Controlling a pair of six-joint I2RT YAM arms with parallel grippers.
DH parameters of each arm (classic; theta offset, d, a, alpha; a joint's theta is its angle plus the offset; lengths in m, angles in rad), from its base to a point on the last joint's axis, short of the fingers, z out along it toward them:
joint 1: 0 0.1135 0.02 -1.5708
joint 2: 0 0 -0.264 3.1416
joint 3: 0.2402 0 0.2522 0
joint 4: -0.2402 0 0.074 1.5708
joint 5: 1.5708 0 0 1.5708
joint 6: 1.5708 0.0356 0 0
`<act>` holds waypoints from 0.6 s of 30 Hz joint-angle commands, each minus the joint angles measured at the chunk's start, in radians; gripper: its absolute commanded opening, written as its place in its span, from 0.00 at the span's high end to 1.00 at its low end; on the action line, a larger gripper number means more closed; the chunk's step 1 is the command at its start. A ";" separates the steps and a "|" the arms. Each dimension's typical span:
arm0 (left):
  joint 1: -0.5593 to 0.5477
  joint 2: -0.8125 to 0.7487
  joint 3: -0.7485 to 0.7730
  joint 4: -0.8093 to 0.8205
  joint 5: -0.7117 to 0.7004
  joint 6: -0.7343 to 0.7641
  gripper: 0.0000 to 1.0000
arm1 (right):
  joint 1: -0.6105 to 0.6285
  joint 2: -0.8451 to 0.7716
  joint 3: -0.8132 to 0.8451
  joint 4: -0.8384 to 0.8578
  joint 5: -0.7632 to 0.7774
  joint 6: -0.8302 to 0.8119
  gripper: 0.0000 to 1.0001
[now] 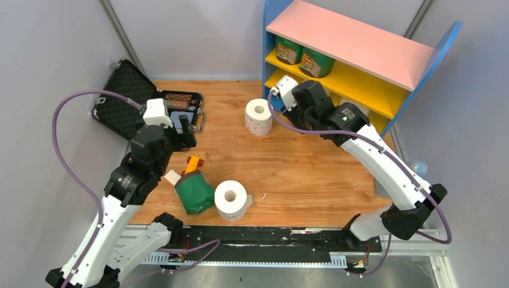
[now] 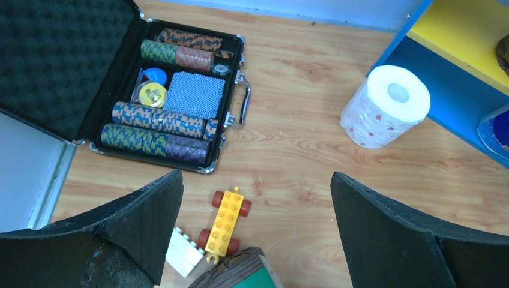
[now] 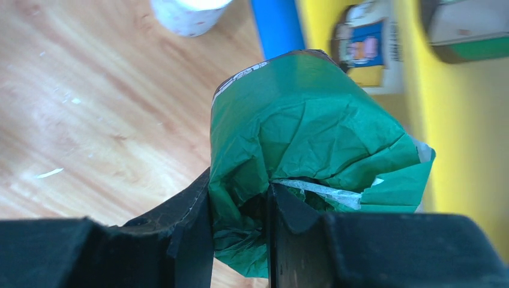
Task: Place and organize the paper towels onto the shelf
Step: Pick up the paper towel from the center of the board, then place the paper towel on the shelf.
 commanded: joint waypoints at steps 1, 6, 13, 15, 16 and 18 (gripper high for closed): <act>0.005 -0.005 -0.018 0.064 -0.016 0.032 0.00 | -0.053 -0.019 0.124 -0.024 0.115 -0.093 0.78; 0.006 -0.014 -0.074 0.074 -0.041 0.040 0.00 | -0.137 -0.002 0.229 -0.047 0.086 -0.158 0.76; 0.005 -0.028 -0.097 0.087 -0.038 0.040 0.00 | -0.288 0.065 0.350 -0.048 -0.013 -0.214 0.75; 0.005 -0.030 -0.102 0.087 -0.041 0.040 0.00 | -0.313 0.091 0.380 -0.046 -0.020 -0.224 0.75; 0.005 -0.030 -0.105 0.087 -0.043 0.040 0.00 | -0.322 0.108 0.391 -0.046 -0.024 -0.229 0.75; 0.005 -0.032 -0.107 0.088 -0.041 0.040 0.00 | -0.341 0.128 0.405 -0.046 -0.046 -0.240 0.75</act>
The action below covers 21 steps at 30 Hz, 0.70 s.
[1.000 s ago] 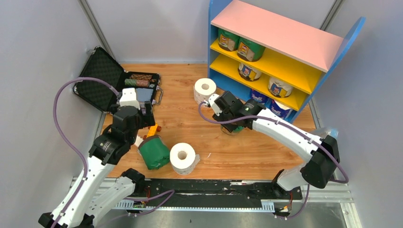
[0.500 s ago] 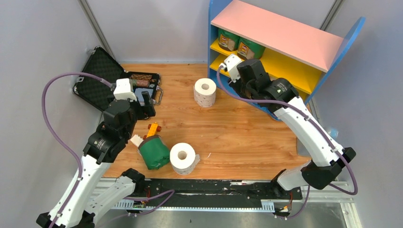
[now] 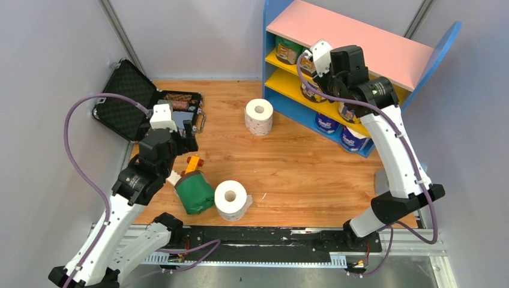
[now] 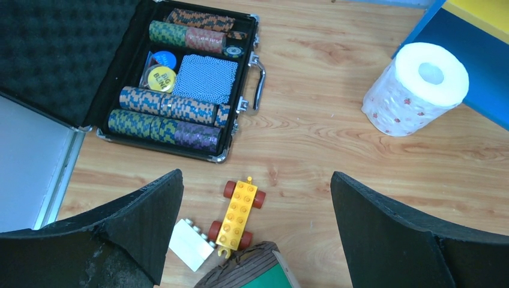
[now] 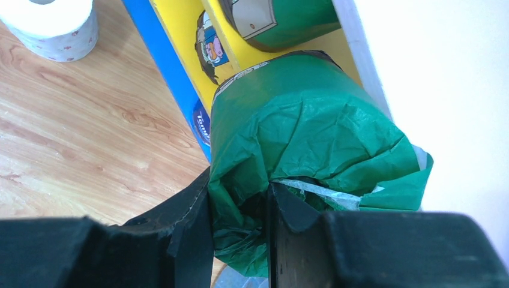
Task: Place and organize the paper towels onto the shelf
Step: Place the paper towel on the shelf.
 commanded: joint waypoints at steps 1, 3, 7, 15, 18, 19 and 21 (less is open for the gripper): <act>0.005 -0.013 -0.004 0.046 -0.012 0.018 0.00 | -0.030 0.042 0.075 0.029 -0.048 -0.060 0.75; 0.005 -0.012 -0.005 0.047 -0.010 0.019 0.00 | -0.034 0.053 0.076 0.030 -0.061 -0.064 0.74; 0.005 -0.011 -0.008 0.048 -0.010 0.019 0.00 | -0.034 0.055 0.063 0.040 -0.039 -0.072 0.69; 0.005 -0.013 -0.012 0.051 -0.009 0.021 0.00 | -0.040 0.027 0.022 0.103 0.016 -0.094 0.58; 0.005 -0.015 -0.012 0.051 -0.011 0.021 0.00 | -0.040 0.011 0.004 0.116 0.005 -0.098 0.57; 0.005 -0.015 -0.013 0.051 -0.013 0.021 0.00 | -0.040 0.004 -0.006 0.122 0.001 -0.098 0.57; 0.005 -0.014 -0.014 0.051 -0.013 0.020 0.00 | -0.038 -0.010 -0.021 0.129 -0.004 -0.098 0.57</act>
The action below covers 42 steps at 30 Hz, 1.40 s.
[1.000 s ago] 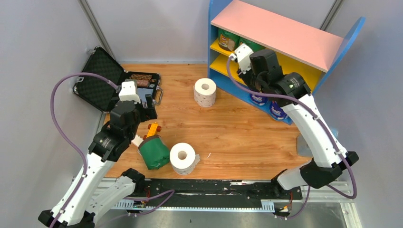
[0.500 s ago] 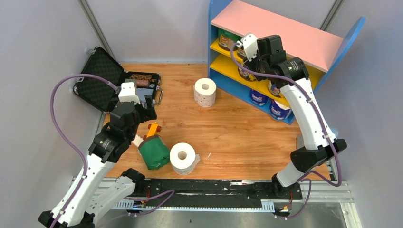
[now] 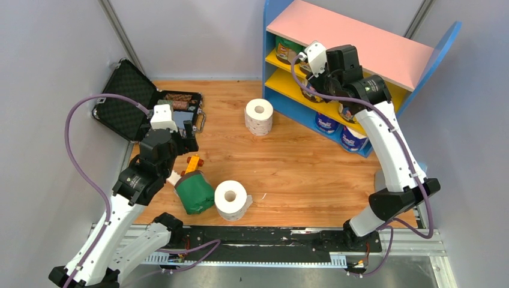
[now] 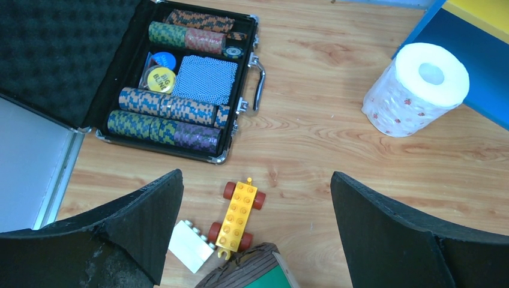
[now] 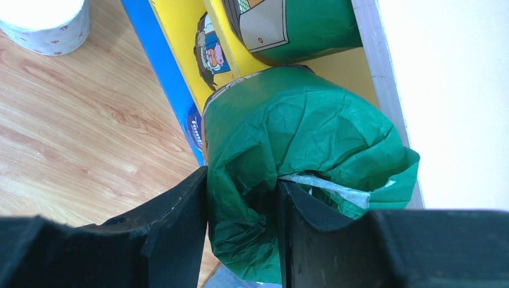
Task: Place and organize the paper towels onto the shelf
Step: Place the paper towel on the shelf.
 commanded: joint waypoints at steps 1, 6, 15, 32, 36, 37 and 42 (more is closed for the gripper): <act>0.005 -0.008 -0.002 0.036 -0.014 0.017 0.00 | -0.009 -0.076 -0.020 0.091 0.020 -0.027 0.57; 0.005 -0.006 -0.004 0.038 -0.016 0.017 0.00 | -0.009 -0.121 -0.029 0.092 -0.054 -0.033 0.61; 0.005 0.000 -0.006 0.039 -0.017 0.019 0.00 | -0.023 -0.119 -0.074 0.110 -0.022 -0.088 0.66; 0.007 -0.008 -0.011 0.043 -0.025 0.019 0.00 | -0.123 -0.077 -0.028 0.157 -0.142 -0.136 0.71; 0.006 -0.008 -0.011 0.044 -0.028 0.019 0.00 | -0.127 -0.077 -0.029 0.197 -0.111 -0.148 0.72; 0.006 -0.009 -0.011 0.044 -0.030 0.019 0.00 | -0.126 -0.079 -0.033 0.208 -0.111 -0.155 0.72; 0.006 -0.009 -0.011 0.044 -0.030 0.019 0.00 | -0.128 -0.091 -0.097 0.289 -0.087 -0.195 0.69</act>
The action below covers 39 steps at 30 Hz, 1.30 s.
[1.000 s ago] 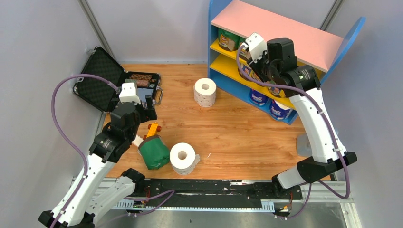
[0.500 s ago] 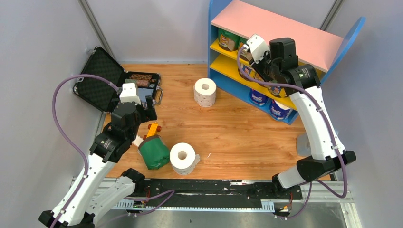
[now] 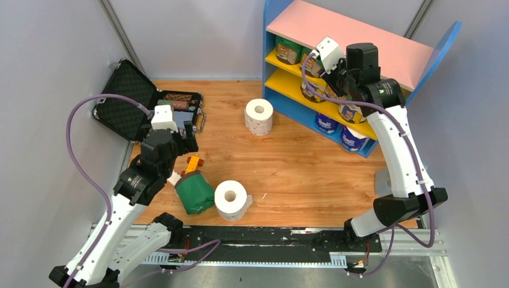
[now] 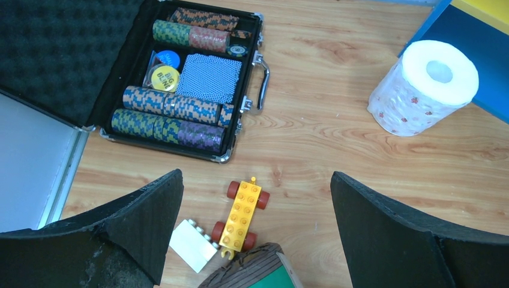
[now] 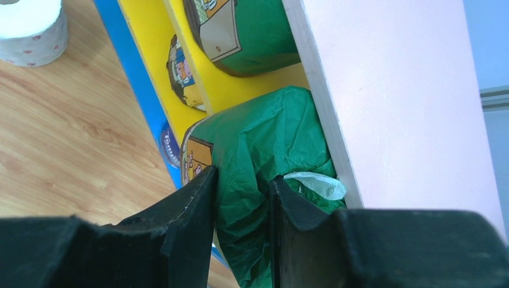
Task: Place and organize the paper towels onto the shelf
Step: Place the paper towel on the shelf.
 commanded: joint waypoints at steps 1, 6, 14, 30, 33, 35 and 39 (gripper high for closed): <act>0.006 -0.009 -0.001 0.039 -0.019 0.011 0.00 | -0.015 -0.018 -0.034 0.196 0.066 -0.078 0.68; 0.006 -0.014 -0.003 0.038 -0.023 0.012 0.00 | -0.025 -0.018 -0.067 0.260 0.092 -0.086 0.62; 0.006 -0.015 -0.004 0.039 -0.023 0.011 0.00 | -0.023 -0.121 -0.147 0.345 0.008 -0.070 0.51; 0.006 -0.017 -0.004 0.036 -0.019 0.011 0.00 | -0.022 -0.254 -0.284 0.460 -0.034 0.188 0.18; 0.006 -0.024 -0.006 0.037 -0.023 0.011 0.00 | -0.023 -0.269 -0.332 0.467 -0.019 0.225 0.18; 0.006 -0.024 -0.007 0.037 -0.022 0.011 0.00 | -0.023 -0.291 -0.363 0.467 -0.041 0.253 0.18; 0.006 -0.021 -0.007 0.037 -0.021 0.011 0.00 | -0.019 -0.364 -0.397 0.471 -0.061 0.344 0.17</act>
